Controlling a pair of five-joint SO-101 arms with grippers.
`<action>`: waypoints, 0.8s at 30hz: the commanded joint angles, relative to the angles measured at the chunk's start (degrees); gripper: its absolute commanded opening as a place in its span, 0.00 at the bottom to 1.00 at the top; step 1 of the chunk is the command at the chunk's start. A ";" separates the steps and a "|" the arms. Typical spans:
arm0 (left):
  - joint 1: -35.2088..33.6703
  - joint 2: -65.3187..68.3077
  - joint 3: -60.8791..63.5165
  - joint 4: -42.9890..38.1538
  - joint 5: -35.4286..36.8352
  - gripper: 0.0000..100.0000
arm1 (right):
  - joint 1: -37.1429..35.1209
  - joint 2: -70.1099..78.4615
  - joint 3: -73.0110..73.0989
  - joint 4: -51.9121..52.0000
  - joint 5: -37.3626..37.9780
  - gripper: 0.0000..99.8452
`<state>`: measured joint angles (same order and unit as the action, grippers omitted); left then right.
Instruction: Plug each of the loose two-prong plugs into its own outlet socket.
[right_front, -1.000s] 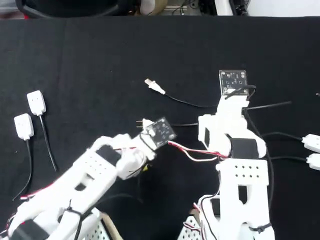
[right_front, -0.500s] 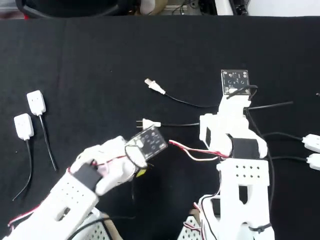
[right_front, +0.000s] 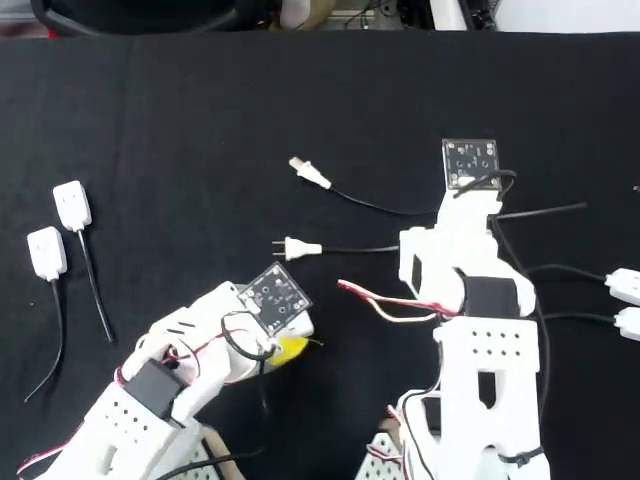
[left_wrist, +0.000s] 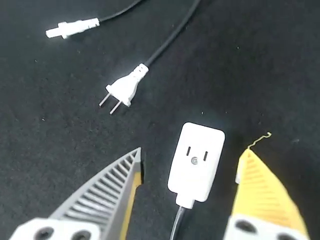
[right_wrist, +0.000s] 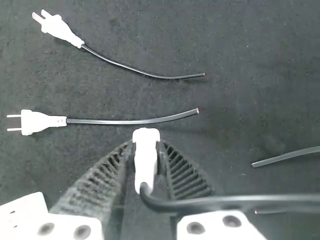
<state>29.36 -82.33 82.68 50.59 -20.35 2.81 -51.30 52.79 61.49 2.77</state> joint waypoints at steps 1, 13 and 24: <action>0.92 -1.05 -3.74 5.54 -2.81 0.28 | 0.09 0.22 -0.75 -1.32 0.18 0.01; 6.37 9.85 0.48 -4.66 -10.55 0.23 | 0.09 0.22 -0.84 -1.32 0.26 0.01; 3.82 55.91 -18.07 -16.09 -10.73 0.22 | 0.09 0.22 -0.75 -1.14 0.26 0.01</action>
<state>35.43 -42.24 74.86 35.65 -30.46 2.81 -51.30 52.79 61.49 2.77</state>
